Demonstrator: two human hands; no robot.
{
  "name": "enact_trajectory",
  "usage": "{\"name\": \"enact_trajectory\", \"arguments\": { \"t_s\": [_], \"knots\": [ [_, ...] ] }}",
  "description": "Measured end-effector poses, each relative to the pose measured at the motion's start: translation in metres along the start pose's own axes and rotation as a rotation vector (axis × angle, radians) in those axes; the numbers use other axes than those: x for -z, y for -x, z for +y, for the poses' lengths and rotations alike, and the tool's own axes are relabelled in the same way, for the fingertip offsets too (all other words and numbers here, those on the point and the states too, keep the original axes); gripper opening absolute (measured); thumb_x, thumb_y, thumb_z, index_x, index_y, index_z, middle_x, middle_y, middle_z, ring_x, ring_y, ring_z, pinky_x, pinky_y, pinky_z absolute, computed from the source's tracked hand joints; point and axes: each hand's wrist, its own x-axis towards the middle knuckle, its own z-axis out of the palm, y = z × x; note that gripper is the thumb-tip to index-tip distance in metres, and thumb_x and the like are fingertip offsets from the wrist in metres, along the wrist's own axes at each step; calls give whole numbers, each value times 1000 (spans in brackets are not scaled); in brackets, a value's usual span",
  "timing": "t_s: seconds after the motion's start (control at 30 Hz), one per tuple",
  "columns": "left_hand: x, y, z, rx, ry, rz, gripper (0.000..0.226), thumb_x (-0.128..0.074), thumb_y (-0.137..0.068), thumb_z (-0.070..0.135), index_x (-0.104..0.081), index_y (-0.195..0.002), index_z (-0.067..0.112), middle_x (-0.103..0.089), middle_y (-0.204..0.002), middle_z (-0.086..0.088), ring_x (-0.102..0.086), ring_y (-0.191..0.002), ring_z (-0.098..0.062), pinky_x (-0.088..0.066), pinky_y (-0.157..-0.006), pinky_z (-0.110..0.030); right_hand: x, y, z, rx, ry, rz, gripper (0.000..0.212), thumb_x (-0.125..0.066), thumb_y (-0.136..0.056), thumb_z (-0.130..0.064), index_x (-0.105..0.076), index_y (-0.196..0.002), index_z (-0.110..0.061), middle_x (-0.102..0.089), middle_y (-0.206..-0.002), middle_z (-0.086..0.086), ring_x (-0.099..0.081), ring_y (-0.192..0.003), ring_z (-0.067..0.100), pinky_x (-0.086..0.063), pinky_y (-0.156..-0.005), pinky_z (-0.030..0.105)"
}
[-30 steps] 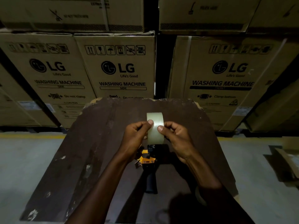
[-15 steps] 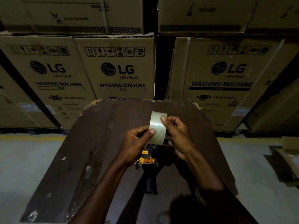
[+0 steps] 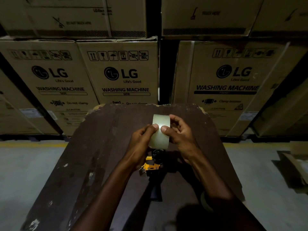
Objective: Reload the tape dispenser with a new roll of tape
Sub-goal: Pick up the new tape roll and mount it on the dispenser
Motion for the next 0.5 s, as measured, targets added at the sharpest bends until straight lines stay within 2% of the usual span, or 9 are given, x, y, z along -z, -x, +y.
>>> {"name": "enact_trajectory", "arguments": {
  "t_s": [0.1, 0.17, 0.33, 0.43, 0.5],
  "knots": [
    [-1, -1, 6, 57, 19, -18, 31, -58, -94, 37, -72, -100, 10, -74, -86, -9, -72, -77, -25, -57, -60, -37, 3, -1, 1, 49, 95, -39, 88, -84, -57, -42, -54, -138, -25, -63, -135, 3, -61, -123, 19, -59, -91, 38],
    [0, -3, 7, 66, 25, -22, 28, -59, -94, 36, -72, -97, 11, -75, -81, -7, -72, -72, -25, -58, -63, -40, 2, 0, 4, 65, 123, -73, 84, -85, -59, -40, -55, -137, -29, -62, -135, 2, -60, -125, 20, -58, -94, 42],
    [8, -3, 5, 7, -20, -53, 30, -60, -93, 33, -68, -111, 10, -75, -86, 1, -74, -78, -19, -58, -61, -38, -3, 5, 2, 49, 61, -67, 63, -79, -67, -42, -61, -128, -38, -62, -132, -2, -63, -119, 21, -59, -89, 45],
    [12, -4, 1, -65, -64, -90, 24, -63, -91, 28, -69, -114, 27, -74, -103, 2, -72, -93, -17, -60, -71, -39, -5, 6, -4, -19, -13, -46, 46, -69, -78, -37, -63, -124, -34, -61, -125, -4, -67, -101, 15, -60, -71, 37],
    [12, -4, 0, -88, -76, -106, 23, -65, -89, 29, -69, -110, 37, -74, -109, 5, -71, -100, -18, -59, -79, -44, -5, 5, -5, -41, -11, -33, 44, -66, -79, -37, -64, -123, -34, -60, -124, -3, -66, -99, 16, -59, -69, 35]
  ]
}}
